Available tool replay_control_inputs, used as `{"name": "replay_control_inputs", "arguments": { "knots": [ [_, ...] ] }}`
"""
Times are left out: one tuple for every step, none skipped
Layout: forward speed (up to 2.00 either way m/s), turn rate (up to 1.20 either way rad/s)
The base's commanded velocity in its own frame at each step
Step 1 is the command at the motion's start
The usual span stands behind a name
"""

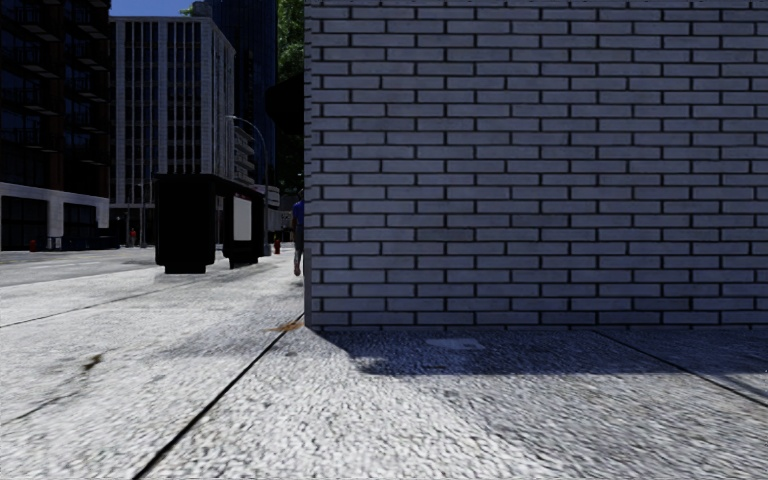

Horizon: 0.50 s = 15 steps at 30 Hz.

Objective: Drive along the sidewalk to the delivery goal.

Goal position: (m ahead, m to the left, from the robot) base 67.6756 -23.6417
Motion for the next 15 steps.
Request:
{"name": "replay_control_inputs", "arguments": {
  "knots": [
    [1.50,0.09],
    [1.50,0.25],
    [1.50,0.41],
    [1.50,0.41],
    [1.50,0.53],
    [1.50,0.58],
    [1.50,0.60],
    [1.50,0.60],
    [1.50,0.62],
    [1.50,0.68],
    [1.50,0.74],
    [1.50,0.78],
    [1.50,0.78],
    [1.50,0.83],
    [1.50,0.86]
  ]
}}
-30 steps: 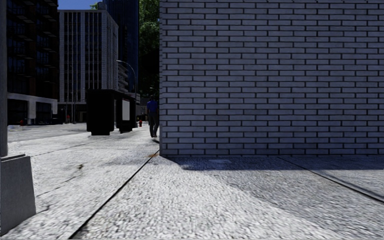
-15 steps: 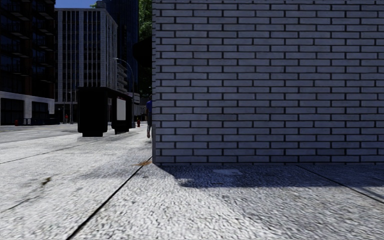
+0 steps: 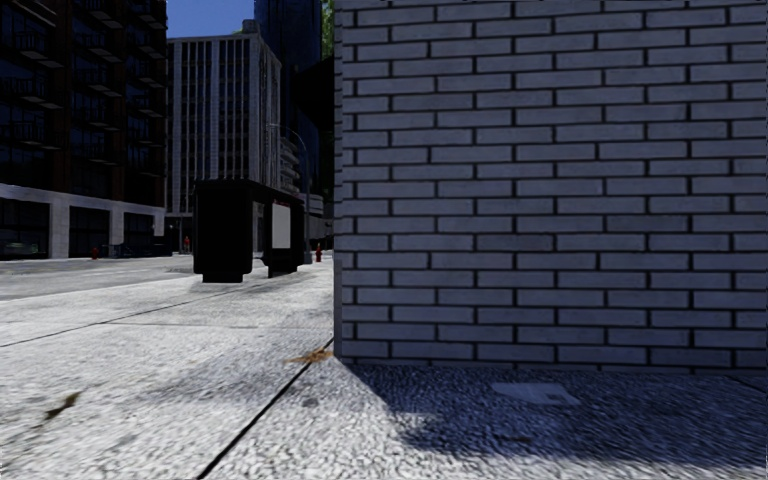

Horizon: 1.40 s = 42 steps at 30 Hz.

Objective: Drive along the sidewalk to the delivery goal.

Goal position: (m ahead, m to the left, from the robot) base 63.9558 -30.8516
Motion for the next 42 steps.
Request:
{"name": "replay_control_inputs", "arguments": {
  "knots": [
    [1.50,0.92],
    [1.50,0.92],
    [1.50,0.93],
    [1.50,0.94],
    [1.50,0.94],
    [1.50,0.94],
    [1.50,0.94],
    [1.50,0.94],
    [1.50,0.95],
    [1.50,0.95],
    [1.50,0.95],
    [1.50,0.95],
    [1.50,0.95],
    [1.50,0.95],
    [1.50,0.95],
    [1.50,0.95],
    [1.50,0.95],
    [1.50,0.95],
    [1.50,0.95],
    [1.50,0.95],
    [1.50,0.95],
    [1.50,0.95],
    [1.50,0.95],
    [1.50,0.95],
    [1.50,0.88],
    [1.50,0.88],
    [1.50,0.66],
    [1.50,0.00],
    [1.50,0.00],
    [1.50,0.00],
    [1.50,0.00],
    [1.50,0.00],
    [1.50,0.00],
    [1.50,0.00],
    [1.50,0.00],
    [1.50,0.00],
    [1.50,0.00],
    [1.50,0.00],
    [1.50,0.00],
    [1.50,-0.37],
    [1.50,-0.86],
    [1.50,-1.08]
  ]
}}
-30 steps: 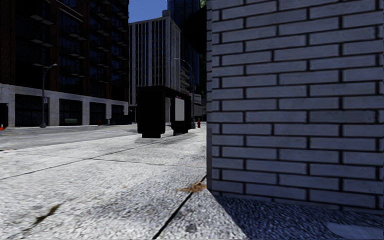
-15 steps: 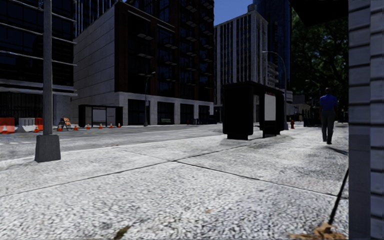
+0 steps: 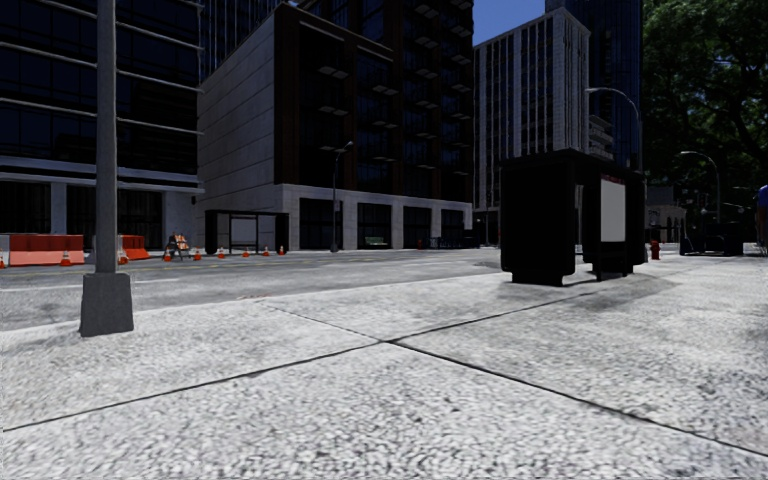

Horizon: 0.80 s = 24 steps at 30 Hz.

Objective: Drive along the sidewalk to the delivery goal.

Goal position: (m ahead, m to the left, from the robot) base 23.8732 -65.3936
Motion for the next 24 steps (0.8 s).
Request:
{"name": "replay_control_inputs", "arguments": {
  "knots": [
    [1.50,-1.08],
    [1.50,-1.16],
    [1.50,-1.17],
    [1.50,-1.17],
    [1.50,-1.18],
    [1.50,-1.18],
    [1.50,-1.18],
    [1.50,-1.18],
    [1.50,-1.18],
    [1.50,-1.18],
    [1.50,-1.18],
    [1.50,-1.18],
    [1.50,-1.18],
    [1.50,-1.18],
    [1.50,-1.18],
    [1.50,-1.18],
    [1.50,-1.18],
    [1.50,-1.18],
    [1.50,-1.18],
    [1.50,-1.18],
    [1.50,-1.18],
    [1.50,-0.31],
    [1.50,0.00],
    [1.50,0.00]
  ]
}}
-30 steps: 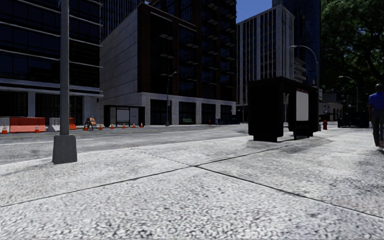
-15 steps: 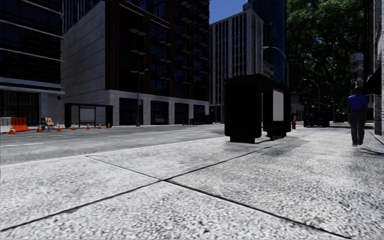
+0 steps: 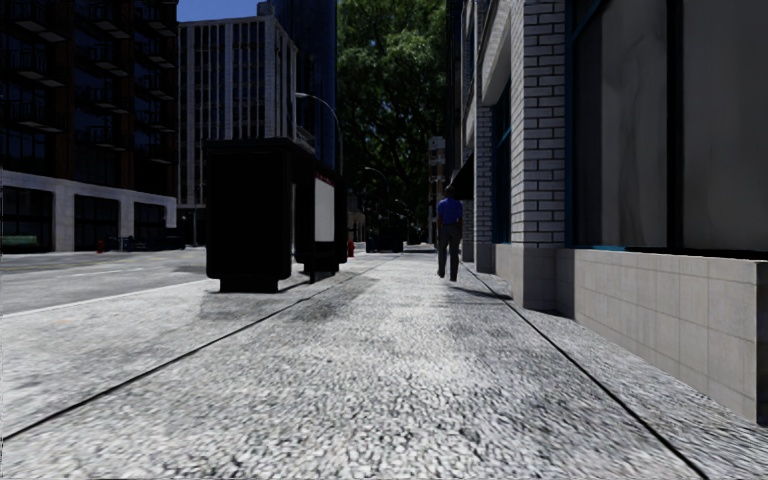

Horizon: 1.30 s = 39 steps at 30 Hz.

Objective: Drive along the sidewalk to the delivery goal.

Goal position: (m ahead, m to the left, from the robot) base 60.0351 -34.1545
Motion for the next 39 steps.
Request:
{"name": "replay_control_inputs", "arguments": {
  "knots": [
    [1.50,0.00],
    [1.50,0.00],
    [1.50,0.00],
    [1.50,0.00],
    [1.50,0.00],
    [1.50,0.00],
    [1.50,0.00],
    [1.50,0.00],
    [1.50,0.00],
    [1.50,0.00],
    [1.50,0.00],
    [1.50,0.00],
    [1.50,0.00],
    [1.50,0.00],
    [1.50,0.00],
    [1.50,0.00],
    [1.50,0.00],
    [1.50,0.00],
    [1.50,0.00],
    [1.50,0.00],
    [1.50,0.00],
    [1.50,0.00],
    [1.50,0.00],
    [1.50,0.00],
    [1.50,0.00],
    [1.50,0.12],
    [1.50,0.12],
    [1.50,0.40],
    [1.50,0.60],
    [1.50,0.66],
    [1.50,0.66],
    [1.50,0.59],
    [1.50,0.00],
    [1.50,0.00],
    [1.50,0.00],
    [1.50,0.00],
    [1.50,0.00],
    [1.50,0.00],
    [1.50,0.00]
  ]
}}
